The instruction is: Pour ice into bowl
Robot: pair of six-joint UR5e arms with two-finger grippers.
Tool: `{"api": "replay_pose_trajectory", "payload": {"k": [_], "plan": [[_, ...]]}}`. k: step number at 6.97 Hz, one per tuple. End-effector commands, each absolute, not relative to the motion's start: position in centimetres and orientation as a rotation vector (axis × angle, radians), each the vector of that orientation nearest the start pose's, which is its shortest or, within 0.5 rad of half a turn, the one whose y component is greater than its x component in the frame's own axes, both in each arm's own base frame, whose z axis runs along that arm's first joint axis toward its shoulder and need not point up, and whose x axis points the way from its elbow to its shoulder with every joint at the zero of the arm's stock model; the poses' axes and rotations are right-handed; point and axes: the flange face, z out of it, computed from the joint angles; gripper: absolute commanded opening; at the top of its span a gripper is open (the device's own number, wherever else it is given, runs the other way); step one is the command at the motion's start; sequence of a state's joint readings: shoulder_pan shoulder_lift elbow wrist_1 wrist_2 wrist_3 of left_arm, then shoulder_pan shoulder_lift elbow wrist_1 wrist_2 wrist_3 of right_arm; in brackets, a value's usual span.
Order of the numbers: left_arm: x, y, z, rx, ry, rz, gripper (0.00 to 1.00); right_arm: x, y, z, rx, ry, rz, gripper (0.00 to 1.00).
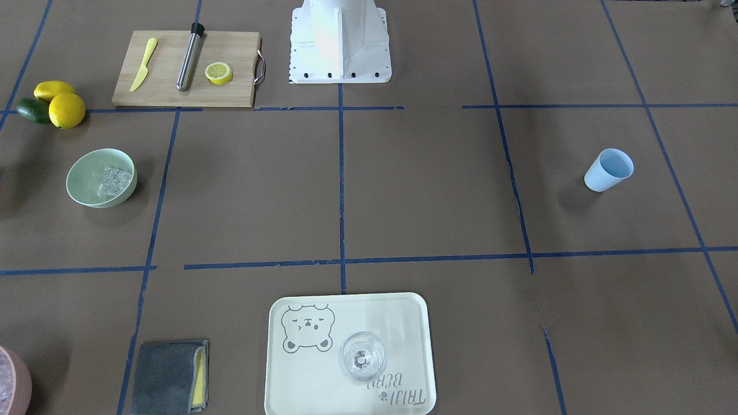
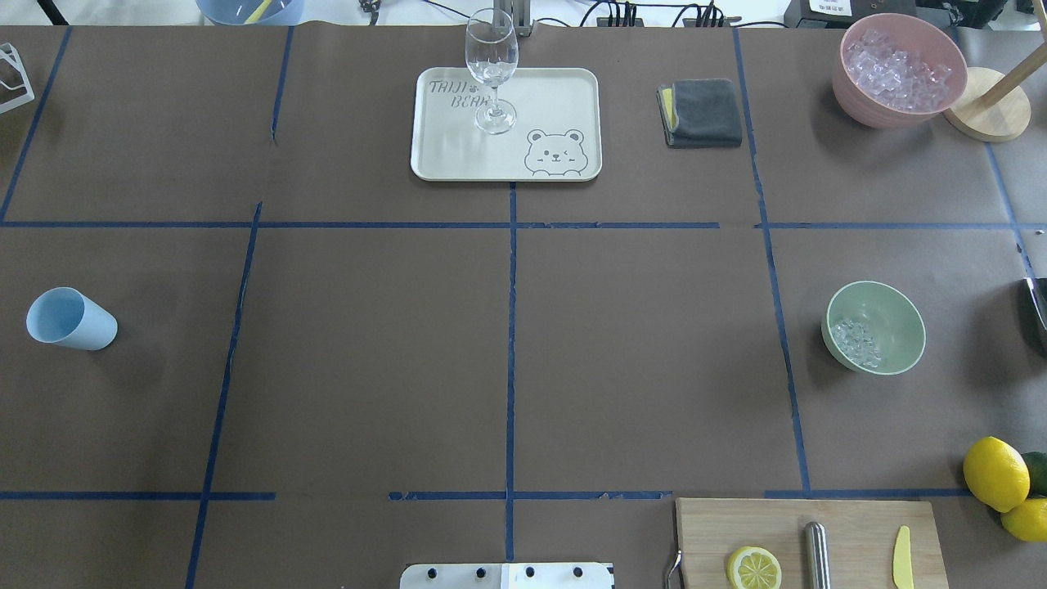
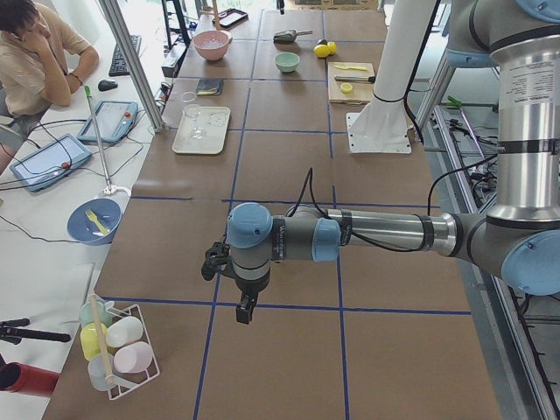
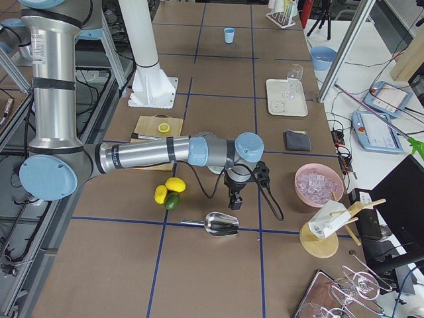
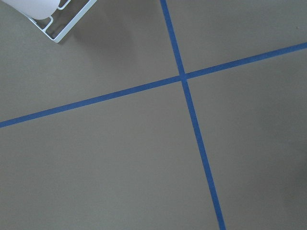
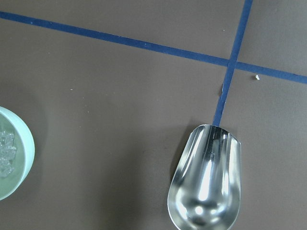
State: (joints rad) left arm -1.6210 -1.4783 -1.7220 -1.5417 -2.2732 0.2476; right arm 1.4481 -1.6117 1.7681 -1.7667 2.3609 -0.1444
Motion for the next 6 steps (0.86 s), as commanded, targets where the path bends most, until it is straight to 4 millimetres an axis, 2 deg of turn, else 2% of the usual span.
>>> {"api": "replay_pose_trajectory", "payload": {"k": [1, 2, 3, 4, 6], "plan": [[-7.7, -45.8, 62.9, 0.133, 0.693, 0.234, 1.0, 0.5, -47.0, 60.1, -0.03, -0.792, -0.236, 1.0], [-7.7, -45.8, 63.1, 0.12, 0.694, 0.217, 1.0, 0.5, -47.0, 60.0, -0.028, -0.795, -0.236, 1.0], [-7.7, -45.8, 63.3, 0.09, 0.698, 0.13, 1.0, 0.5, -46.8, 60.7, -0.044, -0.794, -0.23, 1.0], [-7.7, -45.6, 63.5, 0.085, 0.697, 0.123, 1.0, 1.1, -46.2, 61.4, -0.053, -0.795, -0.214, 1.0], [-7.7, -46.2, 62.6, 0.099, 0.696, 0.13, 1.0, 3.3, -46.1, 61.7, -0.04, -0.793, -0.168, 1.0]]}}
